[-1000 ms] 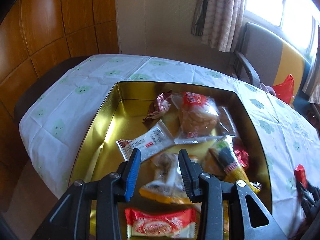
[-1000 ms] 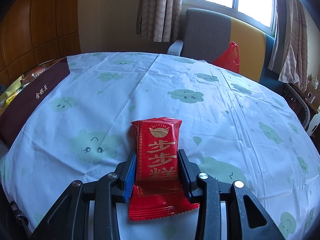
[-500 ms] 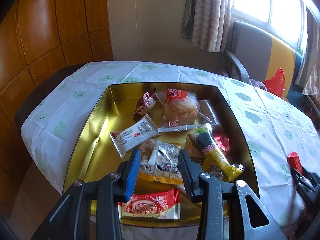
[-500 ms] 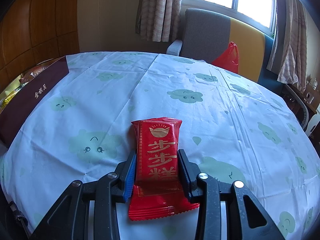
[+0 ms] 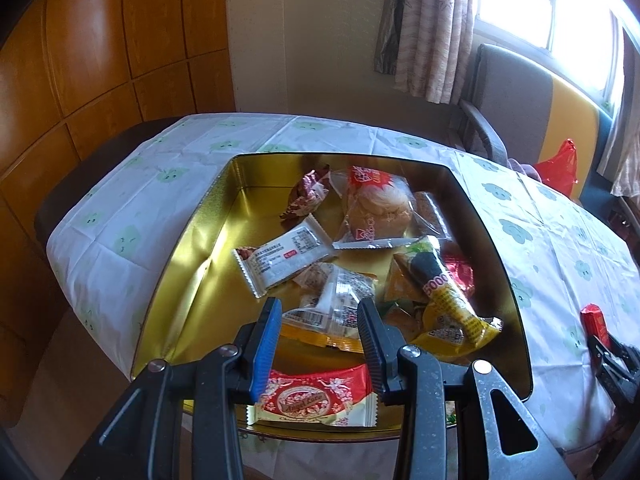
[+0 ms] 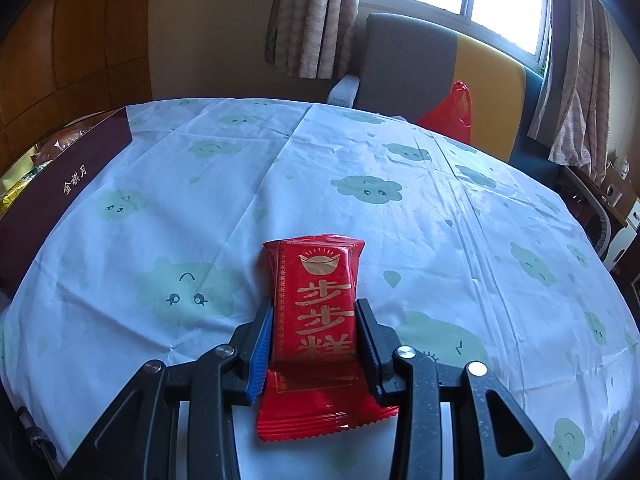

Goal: Organize snacks
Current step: 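Carry the red candy bar into the tin and open the right gripper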

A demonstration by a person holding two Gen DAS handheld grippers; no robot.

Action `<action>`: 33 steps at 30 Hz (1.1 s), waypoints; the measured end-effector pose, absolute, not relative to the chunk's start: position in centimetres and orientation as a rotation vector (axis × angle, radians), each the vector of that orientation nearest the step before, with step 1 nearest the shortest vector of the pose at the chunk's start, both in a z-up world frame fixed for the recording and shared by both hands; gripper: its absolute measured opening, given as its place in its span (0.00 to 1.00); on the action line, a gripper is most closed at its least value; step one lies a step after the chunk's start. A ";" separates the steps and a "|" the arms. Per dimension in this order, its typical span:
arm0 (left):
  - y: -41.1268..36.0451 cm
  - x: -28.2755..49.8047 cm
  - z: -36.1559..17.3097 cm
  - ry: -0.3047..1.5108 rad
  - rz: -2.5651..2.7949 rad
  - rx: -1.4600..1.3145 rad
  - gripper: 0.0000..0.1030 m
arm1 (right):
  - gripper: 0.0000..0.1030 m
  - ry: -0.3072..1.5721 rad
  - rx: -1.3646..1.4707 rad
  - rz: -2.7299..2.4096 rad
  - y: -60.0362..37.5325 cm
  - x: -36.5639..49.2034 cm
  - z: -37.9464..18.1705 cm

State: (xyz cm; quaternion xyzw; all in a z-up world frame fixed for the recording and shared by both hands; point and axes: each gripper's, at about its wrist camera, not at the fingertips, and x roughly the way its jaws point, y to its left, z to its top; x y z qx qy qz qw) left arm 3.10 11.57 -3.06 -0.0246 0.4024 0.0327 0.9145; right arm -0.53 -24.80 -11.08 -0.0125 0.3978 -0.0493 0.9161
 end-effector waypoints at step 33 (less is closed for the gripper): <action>19.5 2.8 -3.0 0.796 0.260 -0.151 0.39 | 0.37 0.745 -0.096 0.660 -1.0 3.6 0.8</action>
